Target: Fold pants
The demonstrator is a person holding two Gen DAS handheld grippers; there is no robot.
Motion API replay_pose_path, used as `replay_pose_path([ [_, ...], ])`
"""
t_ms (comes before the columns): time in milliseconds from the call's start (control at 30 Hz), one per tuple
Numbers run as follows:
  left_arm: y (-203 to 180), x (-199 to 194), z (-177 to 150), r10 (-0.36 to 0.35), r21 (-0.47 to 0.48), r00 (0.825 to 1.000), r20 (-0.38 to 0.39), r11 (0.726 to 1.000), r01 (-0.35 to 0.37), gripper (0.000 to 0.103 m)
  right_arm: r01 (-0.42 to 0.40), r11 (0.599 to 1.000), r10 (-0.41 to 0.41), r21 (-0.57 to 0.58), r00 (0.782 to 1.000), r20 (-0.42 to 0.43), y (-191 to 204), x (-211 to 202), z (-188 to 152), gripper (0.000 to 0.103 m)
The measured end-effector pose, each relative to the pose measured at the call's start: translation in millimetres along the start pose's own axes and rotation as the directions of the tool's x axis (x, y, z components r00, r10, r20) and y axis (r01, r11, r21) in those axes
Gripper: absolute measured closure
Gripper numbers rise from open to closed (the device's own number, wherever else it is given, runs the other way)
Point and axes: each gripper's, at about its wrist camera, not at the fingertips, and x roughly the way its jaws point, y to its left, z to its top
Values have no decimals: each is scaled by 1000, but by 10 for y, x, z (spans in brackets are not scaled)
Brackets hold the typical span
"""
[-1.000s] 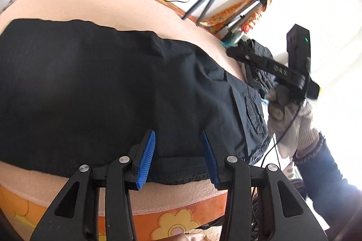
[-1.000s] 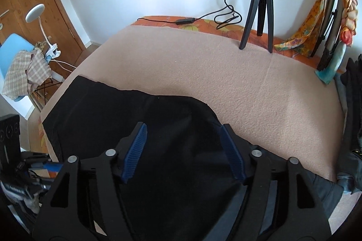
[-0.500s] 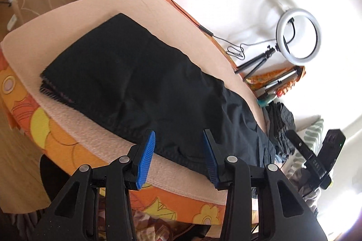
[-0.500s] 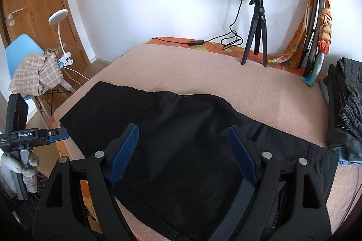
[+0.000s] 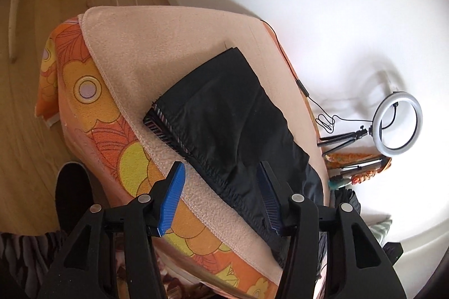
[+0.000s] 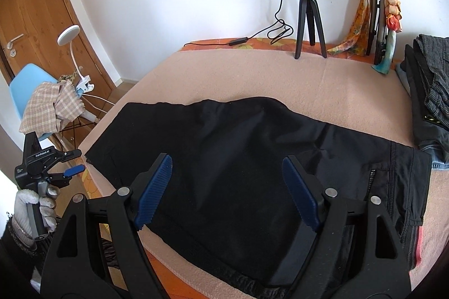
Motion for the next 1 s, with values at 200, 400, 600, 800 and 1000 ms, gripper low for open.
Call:
replay_pose_path([
  [200,-1,87,25,37,-9,999,0,999,-37,51,26,999,-27,33,999,21,-129,-138,-33,20],
  [400,8,194,27,52,-42,998,-22,998,-53,51,63,995,-67,78,997,41,-294,-234,-19,20],
  [600,-101,273,48,70,-39,998,-7,997,-70,43,86,991,-90,102,995,35,-371,-211,11,20],
  [800,-179,334,-87,31,-36,1000,3,999,-31,43,92,993,-94,77,995,19,-321,-144,22,20],
  [1000,-191,401,18,23,-53,999,42,998,-20,43,89,994,-90,62,996,12,-296,-95,37,20],
])
